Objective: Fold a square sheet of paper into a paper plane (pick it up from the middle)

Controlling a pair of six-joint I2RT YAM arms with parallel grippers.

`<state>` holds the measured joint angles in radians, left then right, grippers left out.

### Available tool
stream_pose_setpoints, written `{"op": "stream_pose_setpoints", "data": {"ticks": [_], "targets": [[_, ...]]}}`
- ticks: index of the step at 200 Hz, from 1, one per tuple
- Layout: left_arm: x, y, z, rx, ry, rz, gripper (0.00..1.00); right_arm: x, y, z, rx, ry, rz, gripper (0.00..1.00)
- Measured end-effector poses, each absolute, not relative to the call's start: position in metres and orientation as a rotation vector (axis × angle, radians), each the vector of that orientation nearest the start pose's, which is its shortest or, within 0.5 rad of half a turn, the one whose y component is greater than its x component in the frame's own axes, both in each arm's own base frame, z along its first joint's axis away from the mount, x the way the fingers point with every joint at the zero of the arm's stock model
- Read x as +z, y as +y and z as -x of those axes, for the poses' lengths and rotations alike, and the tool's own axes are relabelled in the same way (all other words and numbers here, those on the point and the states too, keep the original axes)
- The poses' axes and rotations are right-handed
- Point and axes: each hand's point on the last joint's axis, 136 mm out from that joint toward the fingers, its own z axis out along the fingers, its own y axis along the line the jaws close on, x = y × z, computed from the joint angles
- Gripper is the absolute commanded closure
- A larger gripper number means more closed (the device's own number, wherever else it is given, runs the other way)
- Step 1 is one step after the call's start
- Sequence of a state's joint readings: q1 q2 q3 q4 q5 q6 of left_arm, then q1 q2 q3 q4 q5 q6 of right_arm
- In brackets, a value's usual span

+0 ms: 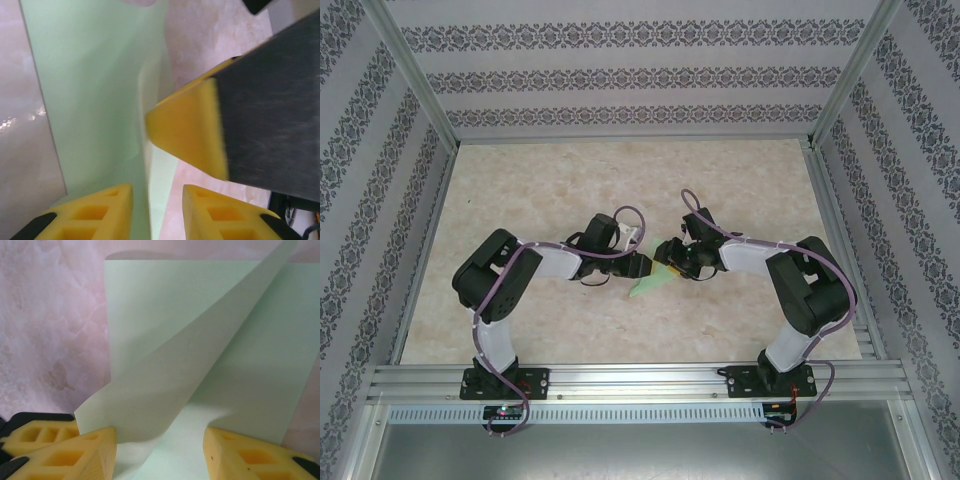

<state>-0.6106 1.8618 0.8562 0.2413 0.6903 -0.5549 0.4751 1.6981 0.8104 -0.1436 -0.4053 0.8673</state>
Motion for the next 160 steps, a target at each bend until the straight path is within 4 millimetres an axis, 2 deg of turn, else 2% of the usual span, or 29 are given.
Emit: {"op": "stream_pose_setpoints", "data": {"ticks": [28,59,101,160], "targets": [[0.062,-0.328,-0.282,-1.336,2.463,-0.453,0.63,0.024,0.23,-0.302,0.924,2.8,-0.395,0.49],[0.068,-0.322,-0.282,-1.296,2.449,-0.429,0.63,0.024,0.229,-0.303,0.913,2.803,-0.4,0.48],[0.069,-0.315,-0.281,-1.262,2.452,-0.38,0.69,0.023,0.229,-0.304,0.899,2.814,-0.407,0.45],[0.079,-0.327,-0.274,-1.334,2.413,-0.424,0.73,0.023,0.231,-0.306,0.886,2.833,-0.415,0.43]]}}
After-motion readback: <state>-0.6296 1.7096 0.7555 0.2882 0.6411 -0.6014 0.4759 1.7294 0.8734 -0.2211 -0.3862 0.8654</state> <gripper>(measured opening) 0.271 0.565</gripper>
